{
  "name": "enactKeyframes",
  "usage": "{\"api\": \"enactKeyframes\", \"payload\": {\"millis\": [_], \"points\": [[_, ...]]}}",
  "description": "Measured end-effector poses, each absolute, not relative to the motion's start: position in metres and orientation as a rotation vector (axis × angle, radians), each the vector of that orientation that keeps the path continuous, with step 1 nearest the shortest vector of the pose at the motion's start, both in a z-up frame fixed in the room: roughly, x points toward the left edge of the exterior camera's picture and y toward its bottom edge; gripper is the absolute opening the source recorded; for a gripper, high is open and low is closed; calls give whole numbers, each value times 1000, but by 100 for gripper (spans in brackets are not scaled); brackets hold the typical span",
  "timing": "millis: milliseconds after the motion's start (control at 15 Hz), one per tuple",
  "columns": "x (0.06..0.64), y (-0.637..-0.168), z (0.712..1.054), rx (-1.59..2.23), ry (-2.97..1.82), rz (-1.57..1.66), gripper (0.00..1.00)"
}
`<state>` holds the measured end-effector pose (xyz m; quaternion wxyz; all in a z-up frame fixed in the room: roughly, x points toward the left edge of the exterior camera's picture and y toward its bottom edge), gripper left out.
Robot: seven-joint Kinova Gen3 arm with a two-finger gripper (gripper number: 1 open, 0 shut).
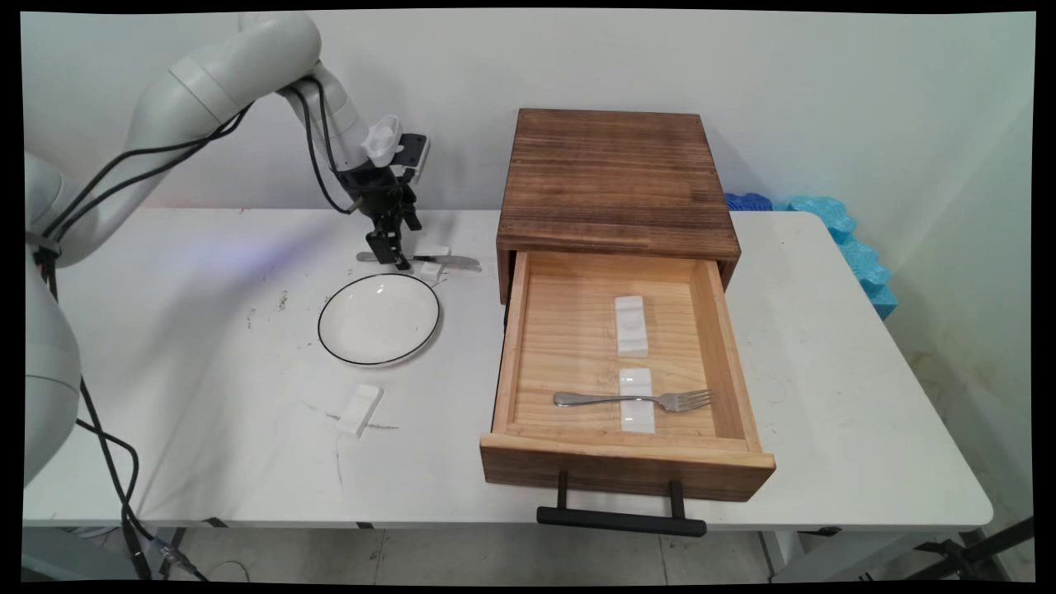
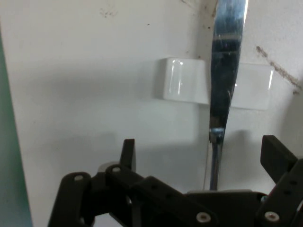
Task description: Pick up the knife from the left of the white plate, then place the picked object into the drawer
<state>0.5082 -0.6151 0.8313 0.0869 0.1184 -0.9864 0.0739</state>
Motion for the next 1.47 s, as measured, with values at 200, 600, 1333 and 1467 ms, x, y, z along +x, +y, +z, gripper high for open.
{"api": "enactKeyframes", "payload": {"millis": [200, 600, 1333, 1467], "points": [[508, -615, 827, 351, -2933, 216, 100], [509, -615, 822, 331, -2927, 203, 0], [512, -610, 829, 317, -2914, 212, 0], [512, -608, 836, 333, -2905, 223, 0]]}}
